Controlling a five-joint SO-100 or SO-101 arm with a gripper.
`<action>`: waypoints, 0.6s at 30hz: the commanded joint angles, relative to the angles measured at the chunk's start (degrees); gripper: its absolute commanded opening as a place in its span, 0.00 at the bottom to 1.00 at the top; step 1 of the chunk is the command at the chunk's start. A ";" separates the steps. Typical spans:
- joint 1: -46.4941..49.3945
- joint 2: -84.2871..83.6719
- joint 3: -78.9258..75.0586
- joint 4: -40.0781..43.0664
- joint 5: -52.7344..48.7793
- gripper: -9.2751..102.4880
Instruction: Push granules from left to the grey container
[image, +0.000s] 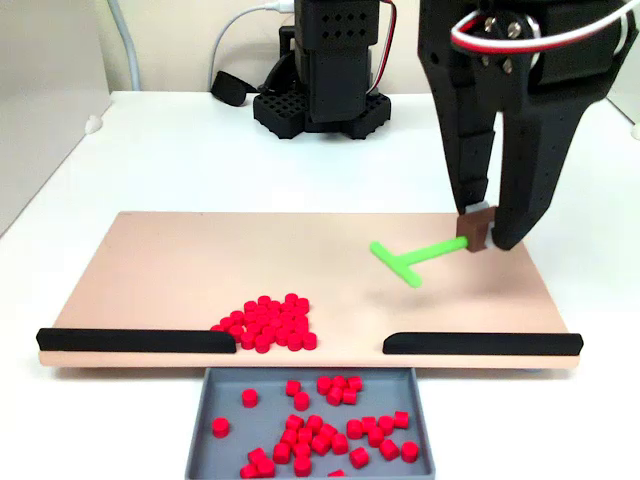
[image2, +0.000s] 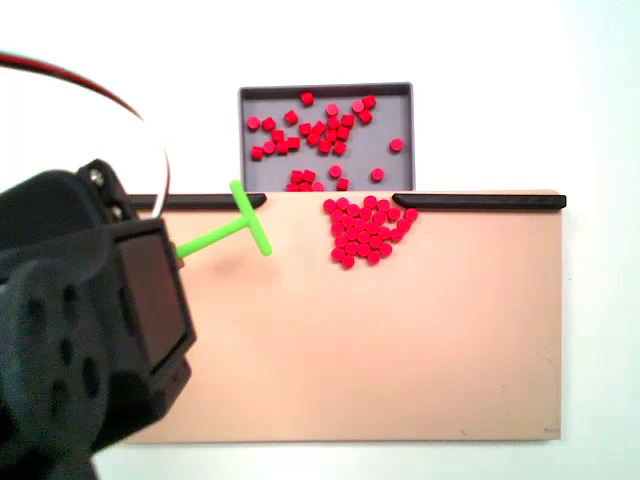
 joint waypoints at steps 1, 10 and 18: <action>-0.79 12.30 10.90 0.18 -3.78 0.08; 4.66 39.02 37.62 0.18 -29.44 0.08; 10.11 50.45 49.13 0.00 -55.55 0.08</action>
